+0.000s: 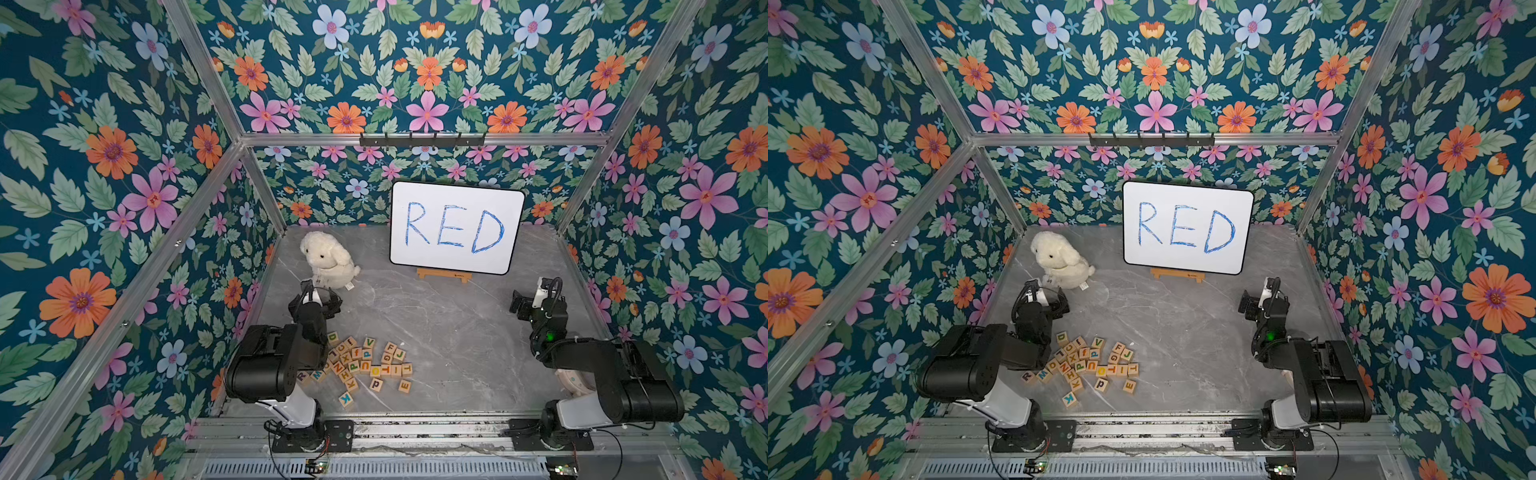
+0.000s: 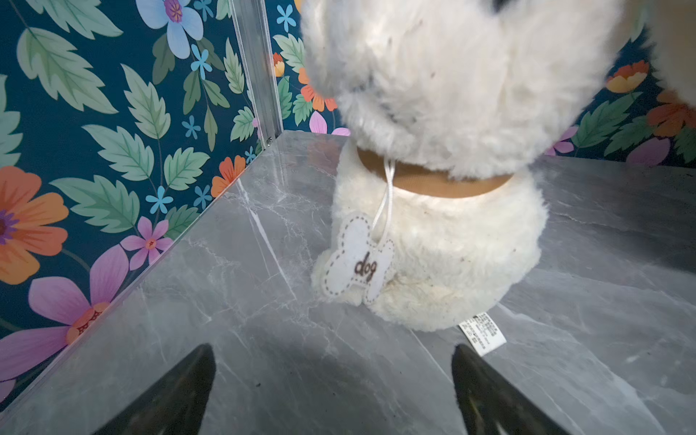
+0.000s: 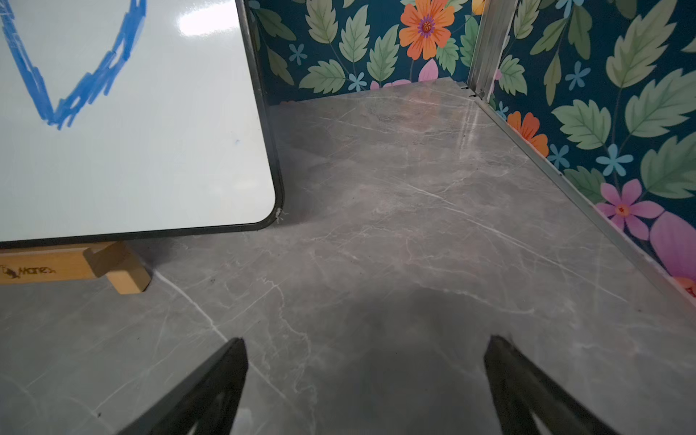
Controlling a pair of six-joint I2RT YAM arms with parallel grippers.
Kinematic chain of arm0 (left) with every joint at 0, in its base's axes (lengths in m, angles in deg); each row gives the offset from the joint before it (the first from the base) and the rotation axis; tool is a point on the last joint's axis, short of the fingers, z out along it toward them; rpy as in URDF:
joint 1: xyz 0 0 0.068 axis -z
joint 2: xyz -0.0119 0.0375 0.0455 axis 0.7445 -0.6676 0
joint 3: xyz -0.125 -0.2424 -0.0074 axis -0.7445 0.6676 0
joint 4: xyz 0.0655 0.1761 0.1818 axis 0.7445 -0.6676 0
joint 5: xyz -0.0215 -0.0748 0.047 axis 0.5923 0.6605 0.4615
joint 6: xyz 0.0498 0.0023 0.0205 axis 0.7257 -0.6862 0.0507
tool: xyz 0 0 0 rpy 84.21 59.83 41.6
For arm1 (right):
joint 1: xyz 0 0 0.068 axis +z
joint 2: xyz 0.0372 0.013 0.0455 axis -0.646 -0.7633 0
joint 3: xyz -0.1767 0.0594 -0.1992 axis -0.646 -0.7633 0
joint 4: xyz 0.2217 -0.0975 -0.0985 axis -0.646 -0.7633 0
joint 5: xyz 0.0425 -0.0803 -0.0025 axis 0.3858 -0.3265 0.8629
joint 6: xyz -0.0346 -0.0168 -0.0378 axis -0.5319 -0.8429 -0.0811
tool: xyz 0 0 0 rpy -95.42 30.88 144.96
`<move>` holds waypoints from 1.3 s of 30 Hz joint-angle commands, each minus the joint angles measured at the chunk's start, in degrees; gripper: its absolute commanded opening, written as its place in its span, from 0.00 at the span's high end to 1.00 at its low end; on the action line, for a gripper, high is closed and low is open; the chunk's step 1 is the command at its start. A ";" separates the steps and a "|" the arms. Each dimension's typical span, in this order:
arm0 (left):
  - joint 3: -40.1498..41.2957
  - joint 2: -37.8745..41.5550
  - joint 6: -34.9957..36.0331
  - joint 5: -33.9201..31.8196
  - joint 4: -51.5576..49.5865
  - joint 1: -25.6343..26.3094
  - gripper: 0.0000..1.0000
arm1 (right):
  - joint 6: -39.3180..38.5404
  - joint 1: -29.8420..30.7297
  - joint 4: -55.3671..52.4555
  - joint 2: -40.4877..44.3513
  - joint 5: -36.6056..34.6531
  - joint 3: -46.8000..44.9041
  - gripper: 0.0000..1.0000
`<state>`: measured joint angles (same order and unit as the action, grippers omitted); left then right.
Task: Assemble the uppercase word "red" with letter blocks
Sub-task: Pick up the letter block from the center of the board.
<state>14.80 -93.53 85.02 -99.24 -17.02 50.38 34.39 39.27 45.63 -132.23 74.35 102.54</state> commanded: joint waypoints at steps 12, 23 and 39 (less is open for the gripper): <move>-0.31 -0.04 1.05 -0.06 2.36 0.03 0.01 | -1.02 0.26 1.76 -0.08 -0.81 0.08 0.01; -0.31 0.01 1.05 -0.06 2.36 0.02 0.01 | -1.39 0.58 1.93 -0.08 -1.04 0.04 0.01; -0.18 0.06 0.88 0.30 2.41 0.02 0.01 | -1.64 0.57 1.84 -0.03 0.13 0.19 0.01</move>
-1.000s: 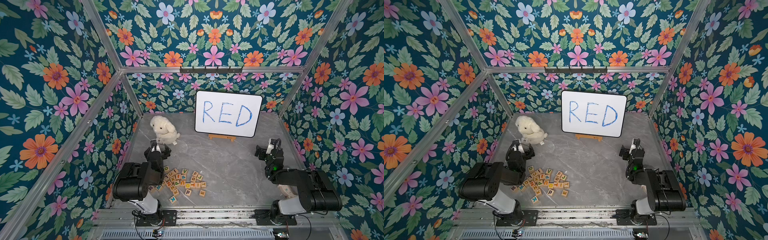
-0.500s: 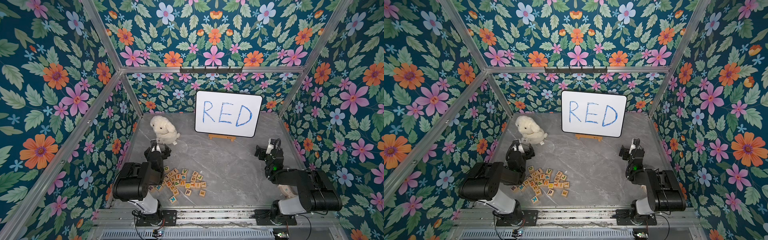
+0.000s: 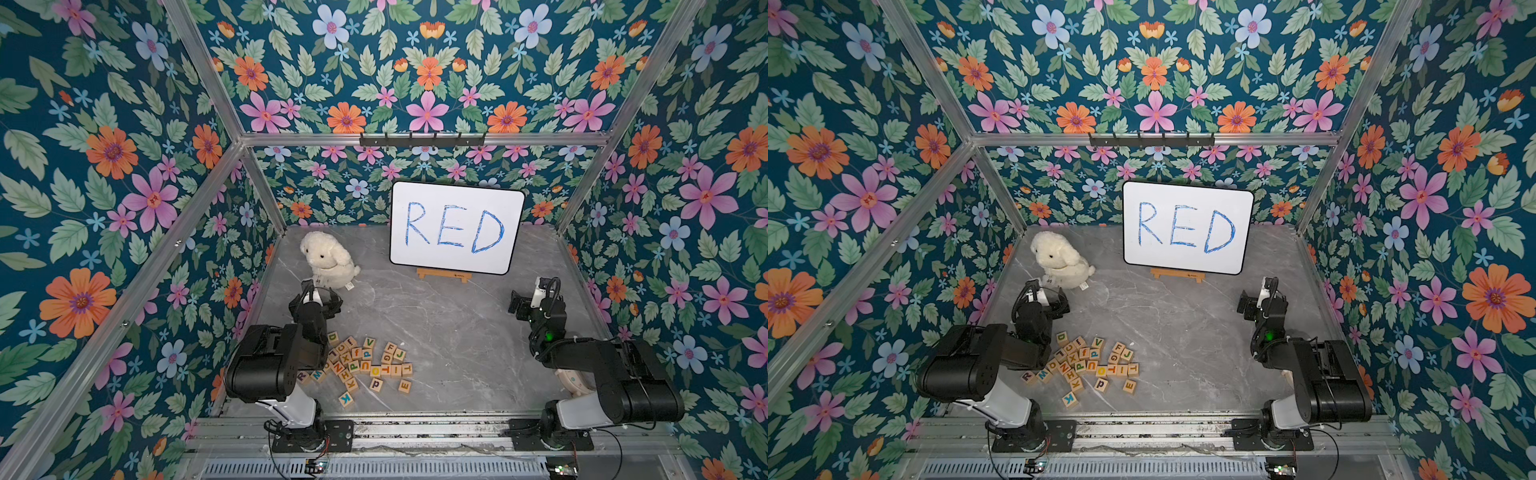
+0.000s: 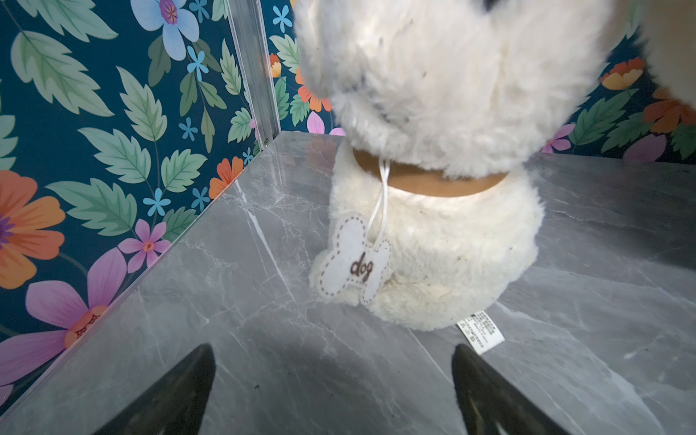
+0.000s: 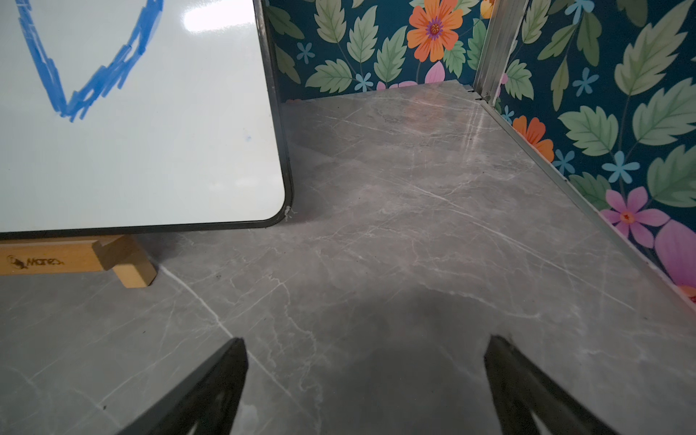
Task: Assemble the uppercase word "red" with letter blocks
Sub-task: Pick up the letter block from the center of the board.
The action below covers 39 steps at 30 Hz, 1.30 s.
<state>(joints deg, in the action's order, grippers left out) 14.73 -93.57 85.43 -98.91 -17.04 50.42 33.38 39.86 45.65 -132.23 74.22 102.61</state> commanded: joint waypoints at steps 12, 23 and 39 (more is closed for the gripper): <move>-3.20 15.29 -1.97 -2.27 -15.46 0.07 0.01 | 9.55 0.76 -37.81 26.69 -3.60 9.24 0.01; -19.28 32.82 -29.11 -1.42 -66.73 -0.27 0.01 | 19.23 0.38 -59.53 34.64 0.56 16.67 0.01; -29.91 28.40 -39.95 12.14 -96.68 -0.14 0.09 | 19.32 8.43 -63.39 33.62 12.18 16.79 0.04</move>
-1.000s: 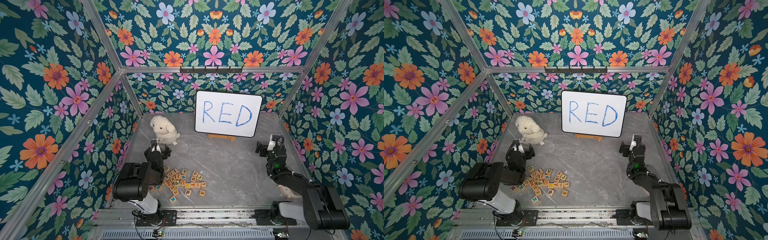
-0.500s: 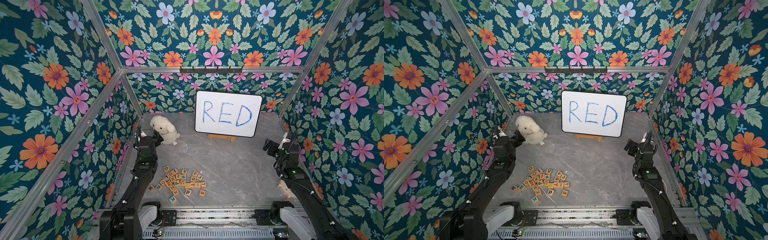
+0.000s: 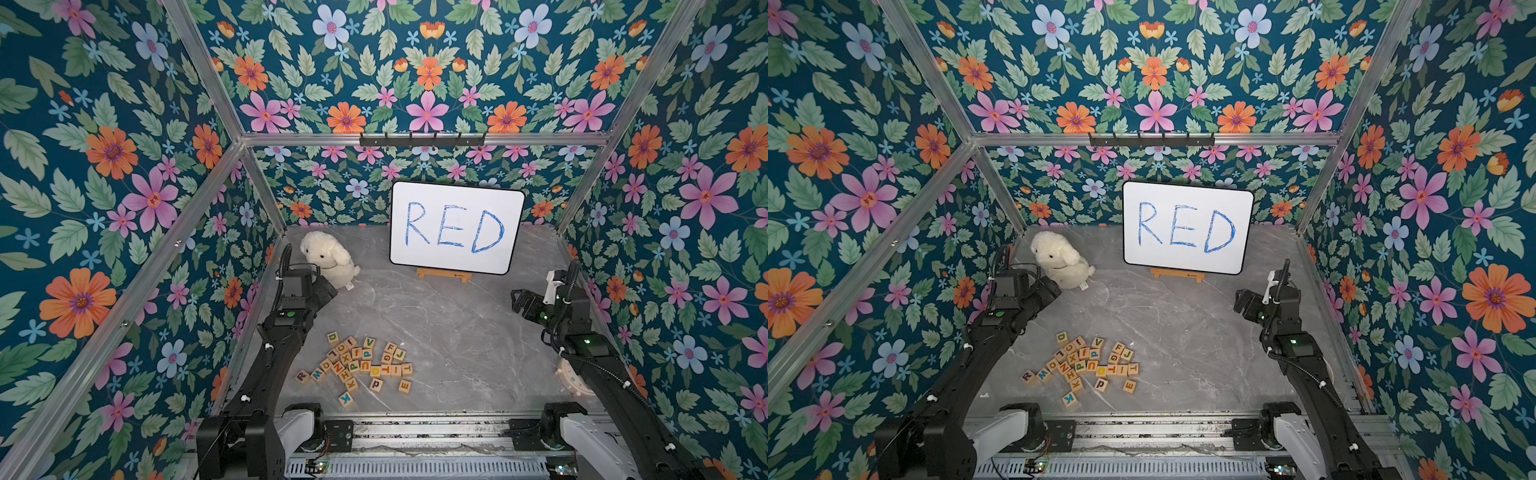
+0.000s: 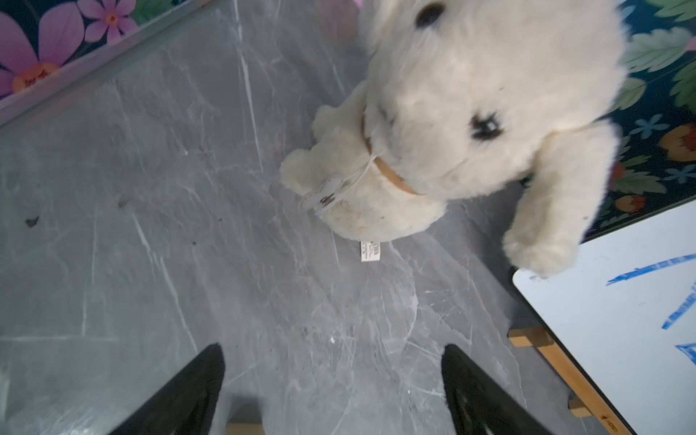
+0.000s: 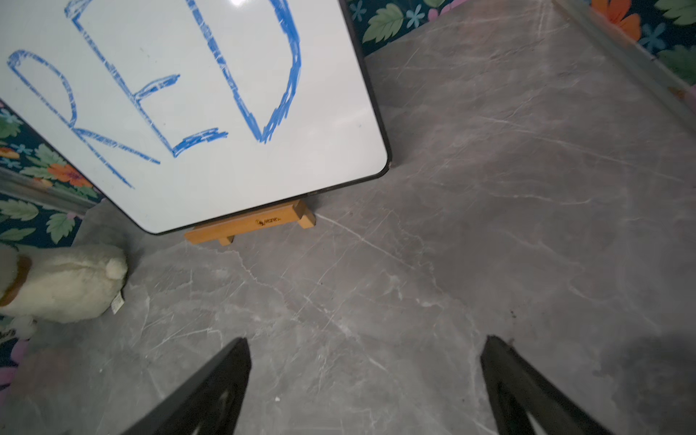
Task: Assemble the uppercase word "red" with letter blocks
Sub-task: Pick up the letter block from the center of the board.
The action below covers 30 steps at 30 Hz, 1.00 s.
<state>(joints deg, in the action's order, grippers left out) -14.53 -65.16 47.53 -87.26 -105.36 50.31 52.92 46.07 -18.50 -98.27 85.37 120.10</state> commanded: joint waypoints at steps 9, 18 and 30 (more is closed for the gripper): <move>3.71 4.17 -8.05 1.08 -17.65 -0.06 0.08 | -2.75 12.86 11.09 -7.63 -0.95 -3.51 0.05; 9.32 7.50 -13.40 0.50 -19.89 -0.11 0.14 | -9.38 21.55 17.60 -13.49 -1.36 -4.74 0.05; 10.65 6.91 -15.67 1.06 -21.22 -0.17 0.08 | -10.17 22.45 30.81 -19.40 0.84 -10.29 0.05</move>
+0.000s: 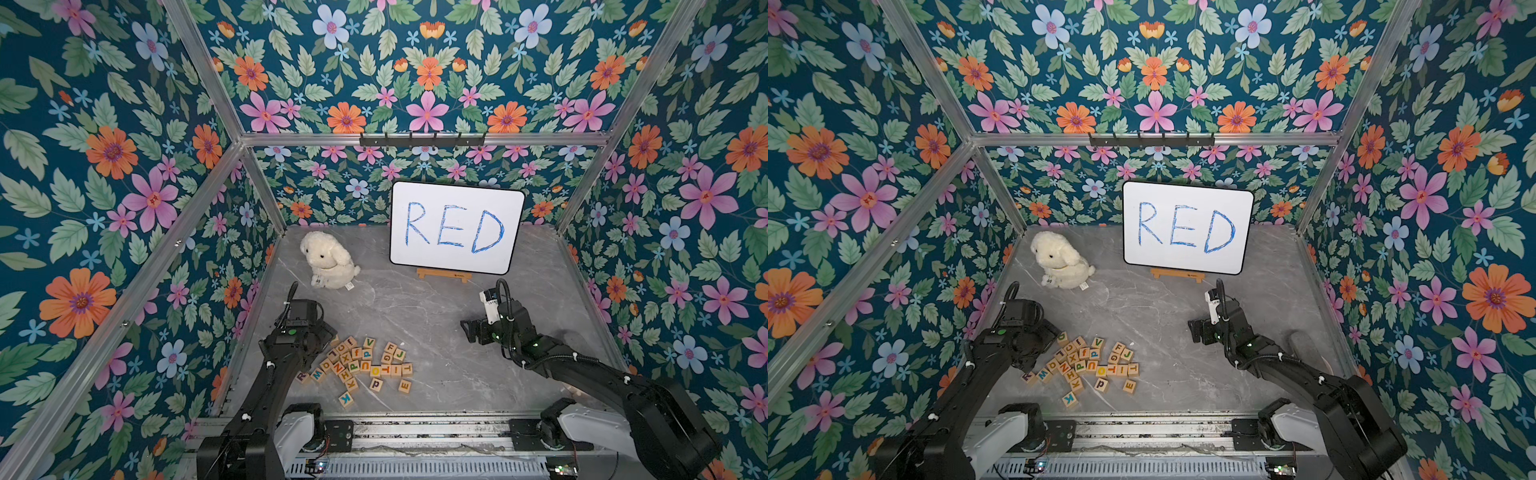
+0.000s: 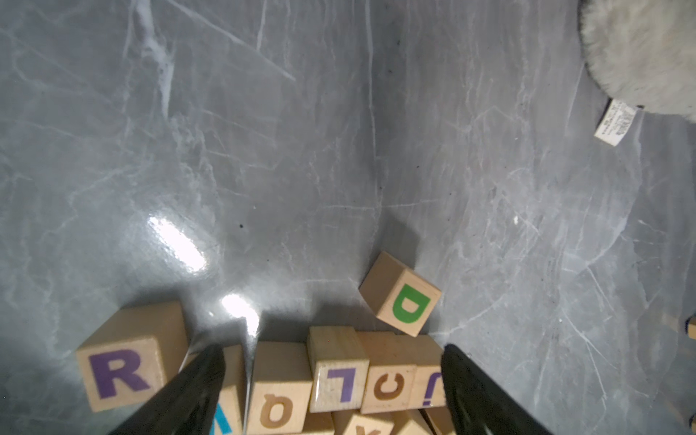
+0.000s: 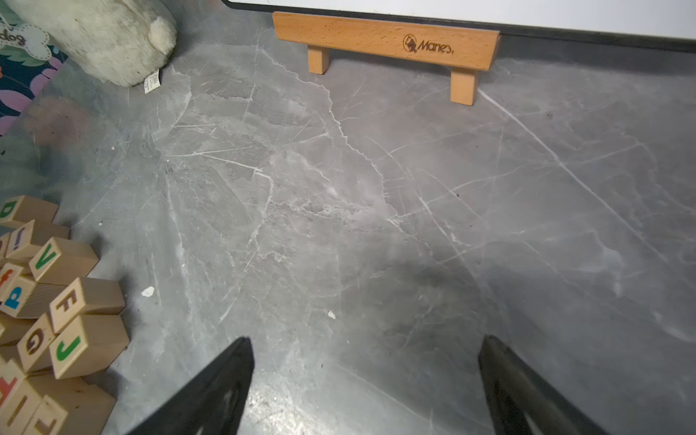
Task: Assemble the uppercase word "red" with letter blocks
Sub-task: Pick up the letter block from the center of the board.
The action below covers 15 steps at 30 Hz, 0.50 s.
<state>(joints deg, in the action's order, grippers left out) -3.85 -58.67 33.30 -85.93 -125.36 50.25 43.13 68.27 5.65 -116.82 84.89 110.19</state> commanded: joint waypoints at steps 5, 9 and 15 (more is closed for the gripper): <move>-1.80 -0.56 -2.52 -2.89 -4.60 -0.11 0.02 | -1.56 2.55 11.22 -3.30 1.68 -2.35 0.05; -2.47 -1.82 -3.48 -3.05 -5.62 -0.19 0.01 | -3.51 4.44 10.18 -3.97 0.94 -1.65 0.05; -5.89 -4.43 -3.42 -7.25 -10.63 -1.37 0.01 | -3.58 4.49 10.09 -2.60 -1.80 -2.34 0.05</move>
<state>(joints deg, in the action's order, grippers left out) -8.76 -62.30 30.73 -89.99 -131.46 49.42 40.60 72.66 13.98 -119.99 84.67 108.05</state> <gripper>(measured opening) 0.992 0.946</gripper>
